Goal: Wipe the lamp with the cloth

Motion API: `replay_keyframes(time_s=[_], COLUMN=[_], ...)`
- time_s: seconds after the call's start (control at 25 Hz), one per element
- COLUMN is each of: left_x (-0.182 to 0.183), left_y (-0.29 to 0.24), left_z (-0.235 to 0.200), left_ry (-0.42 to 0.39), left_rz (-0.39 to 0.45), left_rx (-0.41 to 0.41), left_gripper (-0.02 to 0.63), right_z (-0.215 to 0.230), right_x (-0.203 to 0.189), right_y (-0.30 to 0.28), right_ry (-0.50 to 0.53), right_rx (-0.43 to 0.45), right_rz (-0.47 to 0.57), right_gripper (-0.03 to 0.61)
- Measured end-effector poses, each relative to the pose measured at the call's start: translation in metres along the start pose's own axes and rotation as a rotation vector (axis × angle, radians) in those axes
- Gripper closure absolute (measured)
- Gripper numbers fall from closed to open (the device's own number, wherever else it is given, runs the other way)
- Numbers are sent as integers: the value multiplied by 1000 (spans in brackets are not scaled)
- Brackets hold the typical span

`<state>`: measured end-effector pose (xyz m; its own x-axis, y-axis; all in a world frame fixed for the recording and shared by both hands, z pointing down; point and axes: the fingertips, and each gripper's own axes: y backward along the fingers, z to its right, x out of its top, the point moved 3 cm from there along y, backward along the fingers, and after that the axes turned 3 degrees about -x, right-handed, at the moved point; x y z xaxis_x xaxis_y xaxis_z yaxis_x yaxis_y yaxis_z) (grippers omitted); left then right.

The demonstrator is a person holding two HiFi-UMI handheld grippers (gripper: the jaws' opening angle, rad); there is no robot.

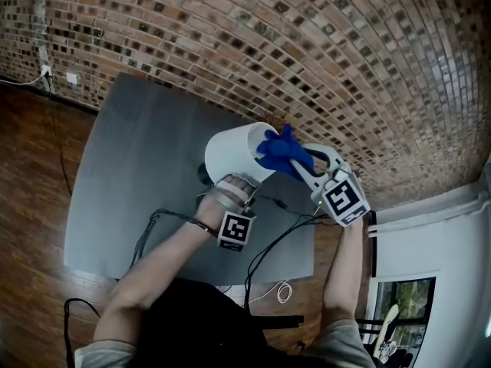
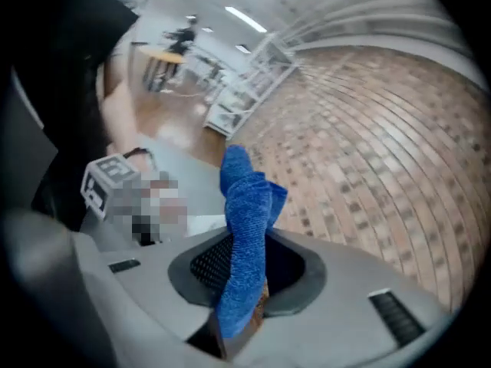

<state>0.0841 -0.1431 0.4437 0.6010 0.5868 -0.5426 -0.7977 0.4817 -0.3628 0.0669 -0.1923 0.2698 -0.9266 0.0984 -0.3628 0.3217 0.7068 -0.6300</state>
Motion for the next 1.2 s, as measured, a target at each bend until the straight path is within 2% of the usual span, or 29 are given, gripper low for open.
replay_keyframes(time_s=[0.04, 0.12, 0.2, 0.28, 0.32, 0.4, 0.48, 0.52, 0.56, 0.64, 0.76, 0.84, 0.96, 1.04, 1.08, 1.12, 1.2], left_x=[0, -2, -5, -4, -2, 9, 26, 32, 36, 37, 36, 36, 37, 39, 41, 43, 48], left_y=[2, 3, 3, 5, 7, 16, 24, 26, 24, 11, -5, -9, -11, -13, -13, -14, -16], left_z=[-5, -14, -15, -15, -16, -25, -45, -55, -62, -63, -55, -54, -54, -53, -53, -51, -48], left_ry=[7, 12, -1, -11, -11, 4, 26, 37, 50, 71, 100, 119, 111, 100, 94, 88, 75], left_rz=[1, -7, -19, -22, -19, 13, 65, 79, 80, 50, 22, 26, 21, 18, 18, 20, 22], left_rx=[19, 42, 39, 34, 40, 79, 142, 163, 165, 114, 53, 58, 67, 70, 70, 68, 63], left_gripper=[374, 374, 374, 374, 374, 374, 374, 374, 376, 374, 374, 374, 374, 374, 374, 374, 374], right_z=[12, 10, -12, -21, -16, 8, 34, 42, 47, 51, 51, 40, 6, -21, -36, -51, -80], right_x=[-7, -16, -31, -61, -77, -106, -127, -128, -124, -101, -33, 22, 70, 66, 57, 48, 37], right_y=[8, 9, -7, -23, -25, -18, -5, 1, 4, 6, 1, -14, -55, -93, -111, -127, -153], right_ry=[-148, -398, -542, -643, -713, -852, -901, -890, -862, -742, -432, -191, 227, 526, 638, 718, 795], right_rx=[-19, 85, 210, 220, 178, -5, -218, -284, -314, -309, -210, -59, 195, 356, 446, 541, 717], right_rz=[7, 63, 71, 21, 15, 26, 20, 28, 44, 80, 146, 170, 75, -61, -134, -193, -275], right_gripper=[490, 491, 489, 489, 489, 489, 489, 489, 489, 490, 489, 489, 489, 489, 489, 489, 489])
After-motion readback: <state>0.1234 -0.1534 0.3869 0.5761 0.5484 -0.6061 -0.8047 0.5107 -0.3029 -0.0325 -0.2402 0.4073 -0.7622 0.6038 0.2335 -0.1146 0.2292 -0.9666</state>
